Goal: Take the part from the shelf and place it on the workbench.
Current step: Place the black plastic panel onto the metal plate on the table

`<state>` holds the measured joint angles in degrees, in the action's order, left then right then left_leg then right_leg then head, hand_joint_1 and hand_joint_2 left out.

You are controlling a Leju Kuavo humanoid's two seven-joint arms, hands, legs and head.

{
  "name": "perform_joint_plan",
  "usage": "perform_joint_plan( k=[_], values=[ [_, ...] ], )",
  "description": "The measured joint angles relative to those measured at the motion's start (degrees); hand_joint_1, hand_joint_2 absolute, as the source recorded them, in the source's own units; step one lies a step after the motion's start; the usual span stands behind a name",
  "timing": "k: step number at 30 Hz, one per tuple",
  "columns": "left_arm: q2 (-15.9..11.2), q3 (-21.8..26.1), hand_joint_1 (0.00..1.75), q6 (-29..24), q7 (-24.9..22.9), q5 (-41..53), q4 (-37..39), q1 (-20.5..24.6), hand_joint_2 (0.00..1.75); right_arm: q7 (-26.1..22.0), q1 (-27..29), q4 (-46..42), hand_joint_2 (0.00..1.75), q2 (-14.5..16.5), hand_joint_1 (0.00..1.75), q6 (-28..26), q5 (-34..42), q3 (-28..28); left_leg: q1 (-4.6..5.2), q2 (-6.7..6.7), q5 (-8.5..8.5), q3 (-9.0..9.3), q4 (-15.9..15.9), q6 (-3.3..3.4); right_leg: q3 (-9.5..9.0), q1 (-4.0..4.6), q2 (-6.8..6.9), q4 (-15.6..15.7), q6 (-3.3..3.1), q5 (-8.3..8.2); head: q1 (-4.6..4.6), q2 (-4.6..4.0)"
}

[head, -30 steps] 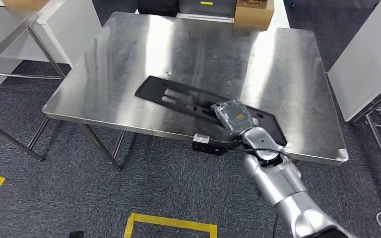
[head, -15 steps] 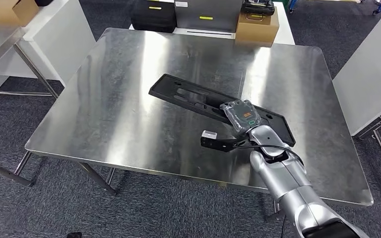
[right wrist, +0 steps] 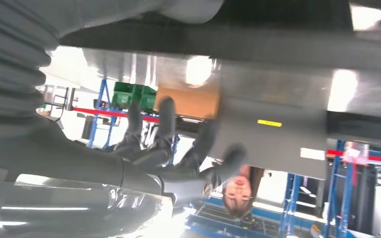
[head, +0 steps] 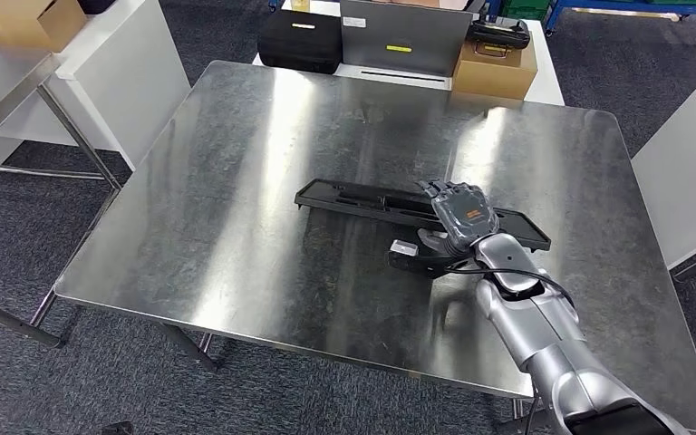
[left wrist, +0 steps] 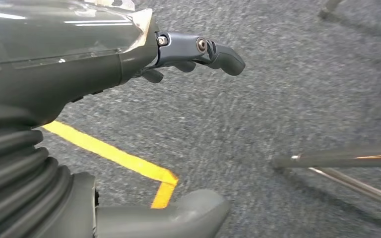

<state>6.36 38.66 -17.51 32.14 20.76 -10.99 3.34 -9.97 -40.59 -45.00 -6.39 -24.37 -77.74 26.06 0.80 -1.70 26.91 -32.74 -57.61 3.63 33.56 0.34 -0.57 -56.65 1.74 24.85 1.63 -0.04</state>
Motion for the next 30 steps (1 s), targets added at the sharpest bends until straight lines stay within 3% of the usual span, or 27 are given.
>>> perform_joint_plan(
  k=[12, 22, 30],
  values=[
    [0.27, 0.07, 0.00, 0.39, -2.83, 0.84, 0.00, 0.12, 0.00, 1.54, -2.30, 1.52, 0.00, 0.97, 0.00, -0.09, 1.60, -1.79, -0.21, 0.21, 0.17, 0.11, 0.16, -0.22, 0.04, 0.05, -0.12, -0.02, -0.26, 0.17, -0.01, 0.00],
    [0.37, 0.32, 0.00, 1.03, -5.15, 2.40, 0.00, 0.25, 0.00, -3.34, -4.74, 3.17, 0.00, 2.85, 0.00, 0.11, 8.44, -4.72, -0.15, 0.26, 0.16, 0.15, 0.15, -0.24, -0.04, 0.03, -0.15, -0.04, -0.26, 0.17, -0.02, 0.00],
    [0.37, 0.32, 0.00, 1.57, -5.88, 3.57, 0.00, 0.36, 0.00, 0.10, -3.94, 0.10, 0.00, 3.32, 0.00, -1.55, 3.33, -4.25, -0.09, 0.25, 0.16, 0.15, 0.15, -0.24, -0.05, 0.02, -0.15, -0.04, -0.26, 0.17, -0.02, 0.00]
  ],
)
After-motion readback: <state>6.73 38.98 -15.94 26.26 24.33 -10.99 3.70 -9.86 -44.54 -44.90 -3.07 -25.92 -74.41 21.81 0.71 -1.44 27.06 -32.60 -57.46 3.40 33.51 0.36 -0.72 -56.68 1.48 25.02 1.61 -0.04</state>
